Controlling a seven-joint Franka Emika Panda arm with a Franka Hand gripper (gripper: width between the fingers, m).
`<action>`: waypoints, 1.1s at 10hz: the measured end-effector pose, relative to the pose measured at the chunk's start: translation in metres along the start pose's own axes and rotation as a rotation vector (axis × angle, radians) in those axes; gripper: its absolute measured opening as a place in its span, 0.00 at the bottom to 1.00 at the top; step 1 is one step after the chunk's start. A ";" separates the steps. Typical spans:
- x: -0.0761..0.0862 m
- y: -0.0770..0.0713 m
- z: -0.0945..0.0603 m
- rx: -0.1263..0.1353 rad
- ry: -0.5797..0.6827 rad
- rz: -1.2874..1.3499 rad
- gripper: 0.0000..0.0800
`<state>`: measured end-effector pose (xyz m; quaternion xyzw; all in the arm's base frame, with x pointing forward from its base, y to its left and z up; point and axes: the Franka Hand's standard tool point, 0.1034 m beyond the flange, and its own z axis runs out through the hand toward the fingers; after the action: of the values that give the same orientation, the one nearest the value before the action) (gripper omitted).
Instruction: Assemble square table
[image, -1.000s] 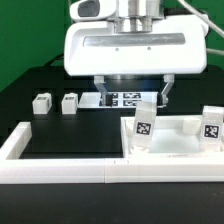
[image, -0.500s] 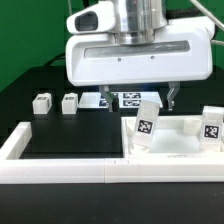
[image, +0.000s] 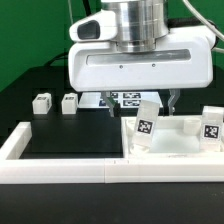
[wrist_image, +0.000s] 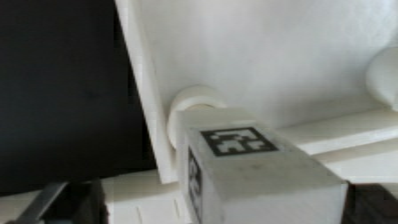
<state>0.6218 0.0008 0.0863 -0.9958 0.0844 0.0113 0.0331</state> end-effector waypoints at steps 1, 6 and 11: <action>0.000 0.000 0.000 0.000 0.000 0.003 0.63; 0.000 -0.001 0.000 0.002 -0.001 0.323 0.36; 0.002 0.000 0.002 0.056 -0.020 0.932 0.36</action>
Offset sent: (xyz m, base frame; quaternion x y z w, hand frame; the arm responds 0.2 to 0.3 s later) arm 0.0000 0.0000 0.0000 0.0000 0.0000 0.1296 0.9916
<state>0.6241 0.0002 0.0841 -0.8504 0.5225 0.0323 0.0521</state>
